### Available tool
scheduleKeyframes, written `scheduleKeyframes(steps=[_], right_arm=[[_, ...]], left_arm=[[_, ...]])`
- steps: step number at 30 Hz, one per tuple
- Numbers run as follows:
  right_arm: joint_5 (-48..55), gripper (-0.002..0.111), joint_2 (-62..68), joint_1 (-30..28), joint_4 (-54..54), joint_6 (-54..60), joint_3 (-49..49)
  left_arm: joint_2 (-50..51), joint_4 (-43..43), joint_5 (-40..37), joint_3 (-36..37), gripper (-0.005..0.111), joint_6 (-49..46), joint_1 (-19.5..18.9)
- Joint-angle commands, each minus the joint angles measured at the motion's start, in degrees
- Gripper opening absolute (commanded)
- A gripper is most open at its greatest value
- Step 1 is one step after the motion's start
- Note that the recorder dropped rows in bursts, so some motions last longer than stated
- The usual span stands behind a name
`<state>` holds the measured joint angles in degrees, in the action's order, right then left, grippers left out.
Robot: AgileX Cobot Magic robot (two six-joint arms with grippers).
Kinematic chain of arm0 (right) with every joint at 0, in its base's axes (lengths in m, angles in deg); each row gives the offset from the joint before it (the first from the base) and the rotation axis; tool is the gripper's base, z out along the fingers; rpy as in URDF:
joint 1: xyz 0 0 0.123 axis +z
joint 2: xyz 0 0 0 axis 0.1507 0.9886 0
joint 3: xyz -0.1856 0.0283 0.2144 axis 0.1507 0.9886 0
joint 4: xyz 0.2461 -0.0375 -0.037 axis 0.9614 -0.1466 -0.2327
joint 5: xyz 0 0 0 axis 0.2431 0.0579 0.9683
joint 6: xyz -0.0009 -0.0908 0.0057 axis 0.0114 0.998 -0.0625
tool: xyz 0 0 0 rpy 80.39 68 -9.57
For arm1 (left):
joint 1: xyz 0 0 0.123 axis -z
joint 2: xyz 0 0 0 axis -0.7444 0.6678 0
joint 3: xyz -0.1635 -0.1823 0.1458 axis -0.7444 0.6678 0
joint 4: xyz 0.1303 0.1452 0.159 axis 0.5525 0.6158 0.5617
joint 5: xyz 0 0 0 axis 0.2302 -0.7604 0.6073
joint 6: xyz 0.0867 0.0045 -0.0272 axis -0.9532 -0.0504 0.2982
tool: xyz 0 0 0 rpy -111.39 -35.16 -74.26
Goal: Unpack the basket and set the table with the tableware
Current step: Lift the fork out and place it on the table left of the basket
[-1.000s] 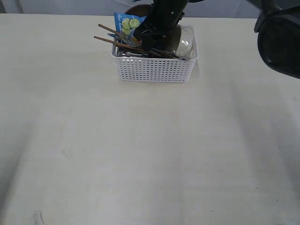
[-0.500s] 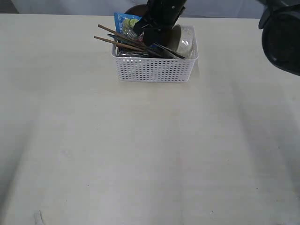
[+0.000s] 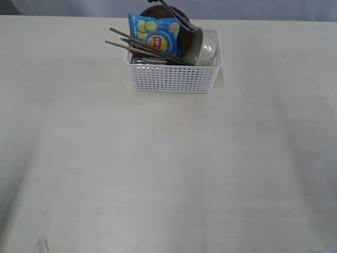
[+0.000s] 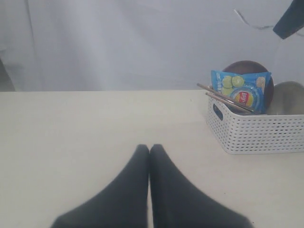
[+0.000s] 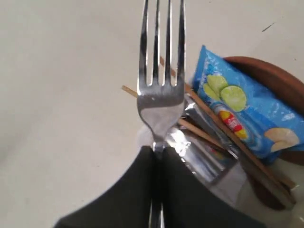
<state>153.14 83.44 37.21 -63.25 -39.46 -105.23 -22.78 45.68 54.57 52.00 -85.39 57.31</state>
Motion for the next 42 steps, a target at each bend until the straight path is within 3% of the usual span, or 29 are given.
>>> scheduleKeyframes(steps=[1, 5, 11, 14, 17, 19, 29, 42], right_arm=[[-0.1, 0.000, -3.5, 6.3, -0.9, -6.1, 5.4], [-1.4, 0.000, -5.2, 12.6, -1.0, -12.6, 12.5], [-18.9, 0.000, -5.4, 21.8, -8.3, -30.1, 21.2], [-26.2, 0.000, -5.4, 24.8, -16.5, -44.9, 26.4], [-33.9, 0.000, -4.7, 26.5, -30.3, -67.2, 33.1], [-33.2, 0.000, -3.0, 26.5, -35.3, -74.7, 35.2], [-38.8, 0.000, 3.1, 29.7, -36.9, -83.8, 35.2], [-39.6, 0.000, 6.4, 29.7, -40.0, -83.9, 33.2]], left_arm=[[-0.2, -0.2, 0.4, 0.2, 0.000, 0.0, 0.1], [-0.2, -0.2, 0.4, 0.2, 0.000, 0.0, 0.1], [-0.2, -0.2, 0.4, 0.2, 0.000, 0.0, 0.1], [-0.2, -0.2, 0.4, 0.2, 0.000, 0.0, 0.1], [-0.2, -0.2, 0.4, 0.2, 0.000, 0.0, 0.1], [-0.2, -0.2, 0.4, 0.2, 0.000, 0.0, 0.1], [-0.2, -0.2, 0.4, 0.2, 0.000, 0.0, 0.1], [-0.2, -0.2, 0.4, 0.2, 0.000, 0.0, 0.1]])
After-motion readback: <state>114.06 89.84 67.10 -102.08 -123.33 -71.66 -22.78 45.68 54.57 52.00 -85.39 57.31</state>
